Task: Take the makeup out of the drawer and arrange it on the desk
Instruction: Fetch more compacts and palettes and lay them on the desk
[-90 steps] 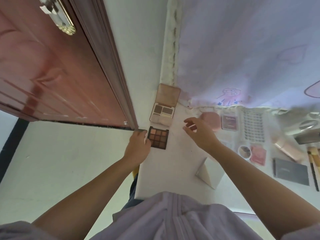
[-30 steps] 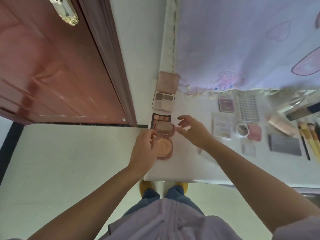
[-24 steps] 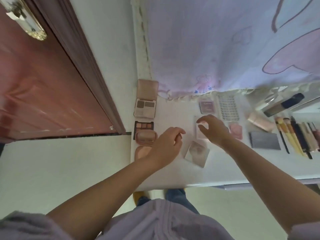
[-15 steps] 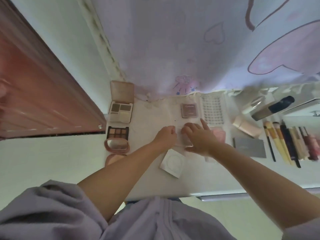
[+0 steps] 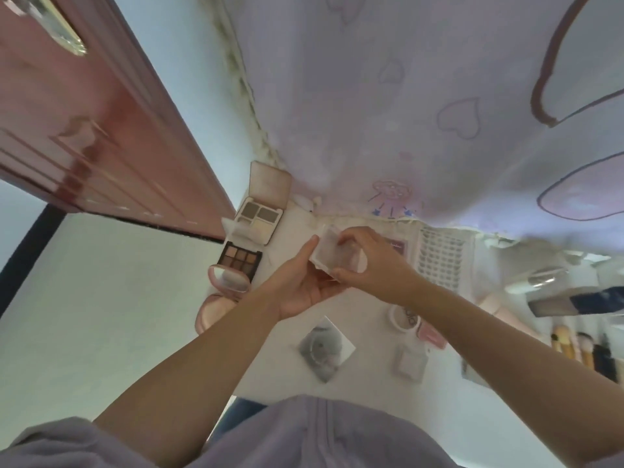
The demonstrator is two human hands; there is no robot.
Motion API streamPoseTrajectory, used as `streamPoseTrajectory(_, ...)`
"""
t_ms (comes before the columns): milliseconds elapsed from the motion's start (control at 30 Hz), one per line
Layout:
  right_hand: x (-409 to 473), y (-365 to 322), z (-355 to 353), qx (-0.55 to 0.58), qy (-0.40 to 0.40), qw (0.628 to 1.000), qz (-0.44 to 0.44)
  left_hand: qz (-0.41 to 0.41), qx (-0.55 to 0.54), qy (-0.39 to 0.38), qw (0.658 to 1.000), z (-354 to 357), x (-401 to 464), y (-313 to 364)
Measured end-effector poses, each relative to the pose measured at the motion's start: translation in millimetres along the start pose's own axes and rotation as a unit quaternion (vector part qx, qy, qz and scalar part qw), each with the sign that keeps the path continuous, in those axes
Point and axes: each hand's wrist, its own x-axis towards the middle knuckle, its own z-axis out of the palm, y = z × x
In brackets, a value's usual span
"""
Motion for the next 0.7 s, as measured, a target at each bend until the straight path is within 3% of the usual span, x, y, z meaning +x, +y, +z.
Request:
streamPoseTrajectory(133, 19, -7, -18, 0.138, -0.082, 0.985, 0.064, -0.024, -0.063, -0.028, 0.997, -20, -6, 2)
streamPoseTrajectory(200, 31, -7, -21, 0.277, -0.058, 0.952, 0.117, -0.025, -0.1, -0.027, 0.994, -24, -4, 3)
streamPoseTrajectory(267, 44, -1, -19, 0.34, -0.003, 0.929, 0.144, 0.001, -0.14, -0.012, 0.99, -23, 1, 4)
streamPoseTrajectory(400, 76, 14, 0, 0.179, 0.072, 0.97, 0.148, 0.039, -0.171, 0.086, 0.981, -19, 18, 15)
streamPoseTrajectory(500, 106, 18, 10, 0.072, 0.128, 0.978, 0.151, 0.065, -0.186, 0.172, 0.965, -19, 30, 27)
streamPoseTrajectory(700, 135, 22, 26, -0.007, 0.138, 0.979, 0.15, 0.068, -0.181, 0.219, 0.956, -21, 38, 40)
